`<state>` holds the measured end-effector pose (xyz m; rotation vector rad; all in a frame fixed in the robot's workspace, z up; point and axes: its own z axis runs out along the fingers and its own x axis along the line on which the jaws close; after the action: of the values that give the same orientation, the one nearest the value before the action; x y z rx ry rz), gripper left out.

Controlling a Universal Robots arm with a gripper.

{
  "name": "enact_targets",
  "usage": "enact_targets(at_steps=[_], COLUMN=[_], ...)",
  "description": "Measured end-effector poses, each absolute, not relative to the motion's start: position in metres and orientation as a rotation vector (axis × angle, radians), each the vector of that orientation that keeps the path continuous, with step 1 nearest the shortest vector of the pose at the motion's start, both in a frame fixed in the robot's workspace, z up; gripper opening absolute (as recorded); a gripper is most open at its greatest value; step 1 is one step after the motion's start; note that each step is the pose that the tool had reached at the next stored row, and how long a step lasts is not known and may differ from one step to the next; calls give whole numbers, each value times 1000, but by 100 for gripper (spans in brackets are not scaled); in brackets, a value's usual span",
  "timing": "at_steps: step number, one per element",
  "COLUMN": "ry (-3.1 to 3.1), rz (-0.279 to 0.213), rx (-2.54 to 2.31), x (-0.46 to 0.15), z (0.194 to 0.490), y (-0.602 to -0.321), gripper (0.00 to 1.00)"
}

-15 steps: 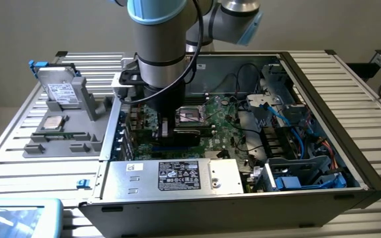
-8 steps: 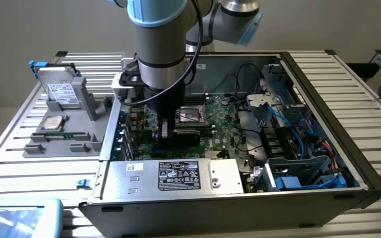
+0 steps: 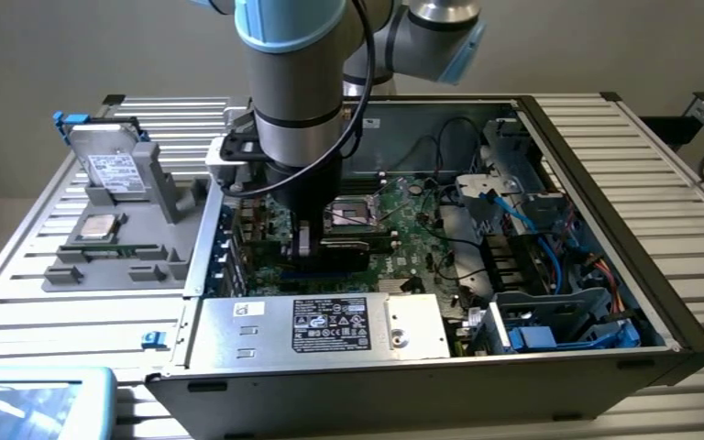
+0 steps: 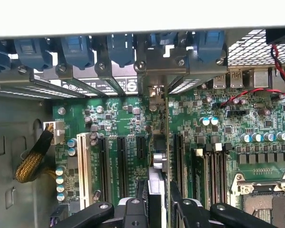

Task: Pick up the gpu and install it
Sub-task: 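Insert the gpu into the slot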

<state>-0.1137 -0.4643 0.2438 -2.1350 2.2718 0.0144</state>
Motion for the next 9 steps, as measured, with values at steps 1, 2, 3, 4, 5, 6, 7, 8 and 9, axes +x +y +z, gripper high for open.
enact_targets(at_steps=[1, 2, 3, 4, 5, 6, 7, 8, 9], ry=[2272, 2272, 2272, 2272, 2272, 2272, 2272, 2272, 2272], rz=[14, 14, 14, 14, 14, 14, 14, 14, 14], rx=[-2135, -2135, -2135, -2135, -2135, -2135, -2135, -2135, -2135], x=[-114, -114, -114, -114, -114, -114, -114, -114, -114], z=[244, 244, 243, 243, 243, 243, 243, 243, 243], y=[-464, -464, -464, -464, -464, -464, -464, -464, -464], gripper=[29, 29, 29, 29, 29, 29, 29, 29, 29])
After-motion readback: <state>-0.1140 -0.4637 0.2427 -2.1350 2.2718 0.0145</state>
